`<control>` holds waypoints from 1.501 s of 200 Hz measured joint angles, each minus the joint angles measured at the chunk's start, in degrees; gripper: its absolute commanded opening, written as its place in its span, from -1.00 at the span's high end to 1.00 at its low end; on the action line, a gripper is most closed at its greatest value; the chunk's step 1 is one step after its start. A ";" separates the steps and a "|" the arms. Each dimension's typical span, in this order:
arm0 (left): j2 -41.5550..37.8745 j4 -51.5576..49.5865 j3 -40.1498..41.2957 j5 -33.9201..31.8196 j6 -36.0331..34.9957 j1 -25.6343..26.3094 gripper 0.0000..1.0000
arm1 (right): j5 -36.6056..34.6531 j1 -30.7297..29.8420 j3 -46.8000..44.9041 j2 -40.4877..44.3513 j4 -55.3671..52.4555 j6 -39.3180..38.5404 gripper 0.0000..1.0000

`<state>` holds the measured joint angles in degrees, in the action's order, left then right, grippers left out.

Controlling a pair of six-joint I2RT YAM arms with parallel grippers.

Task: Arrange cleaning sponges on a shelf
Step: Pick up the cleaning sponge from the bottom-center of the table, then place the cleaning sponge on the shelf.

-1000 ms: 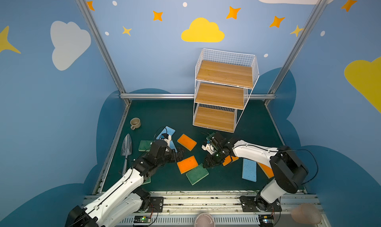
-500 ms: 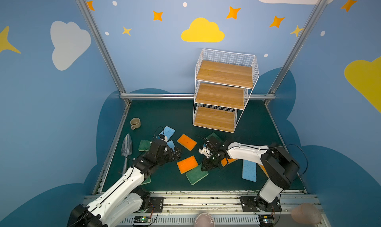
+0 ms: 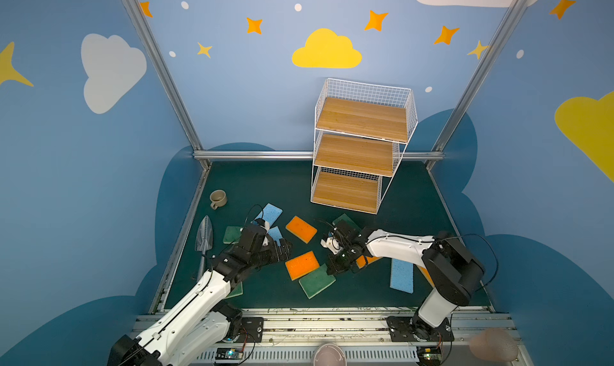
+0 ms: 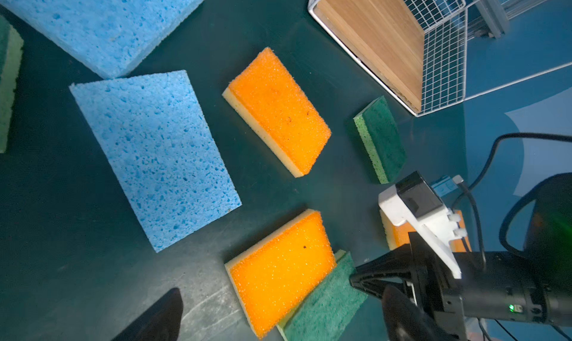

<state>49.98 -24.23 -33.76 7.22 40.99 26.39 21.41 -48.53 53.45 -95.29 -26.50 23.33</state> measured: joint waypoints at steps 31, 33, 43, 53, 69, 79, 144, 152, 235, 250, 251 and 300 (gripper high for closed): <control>1.42 -1.36 -4.70 5.29 -1.95 -0.15 -0.73 | -0.70 3.48 1.97 2.82 -3.41 -0.13 1.00; 1.66 -1.38 -5.03 5.66 -1.99 -0.15 -0.70 | -0.68 3.69 2.23 2.99 -3.58 -0.13 1.00; 2.82 -1.44 -6.43 7.37 -2.40 -0.13 -0.55 | -0.63 5.29 3.72 3.43 -4.66 -0.24 1.00; 3.69 -1.20 -7.08 8.55 -2.82 -0.13 -0.45 | -0.52 6.64 5.16 3.89 -5.55 -0.46 1.00; 4.90 0.04 -7.06 10.49 -2.51 -0.11 -0.38 | -0.13 8.85 7.50 4.57 -7.06 -0.96 1.00; 5.75 1.36 -6.78 11.56 -2.16 -0.02 -0.35 | 0.52 10.32 9.11 5.03 -8.02 -1.38 1.00; 16.50 10.54 -7.58 16.57 -0.55 2.14 -0.10 | 3.56 14.82 18.10 5.20 -12.57 -4.61 1.00; 17.70 11.63 -7.98 17.03 -0.42 2.54 -0.10 | 3.78 15.04 18.69 5.20 -12.87 -4.72 1.00; 24.09 17.99 -10.29 18.03 2.32 3.63 0.24 | 6.19 15.89 20.06 5.11 -13.18 -4.74 1.00; 24.59 18.80 -10.29 18.08 3.06 3.63 0.35 | 6.58 16.00 20.06 5.11 -13.16 -4.72 1.00; 24.63 18.88 -10.29 18.05 3.17 3.63 0.36 | 6.60 16.00 20.06 5.11 -13.16 -4.72 1.00; 26.23 20.83 -10.29 18.03 4.59 3.63 0.82 | 6.91 16.28 20.04 5.11 -12.66 -4.68 1.00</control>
<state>76.20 -3.40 -44.05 25.26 45.58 30.02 28.32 -32.25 73.49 -90.17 -39.16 18.65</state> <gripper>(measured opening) 0.175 0.048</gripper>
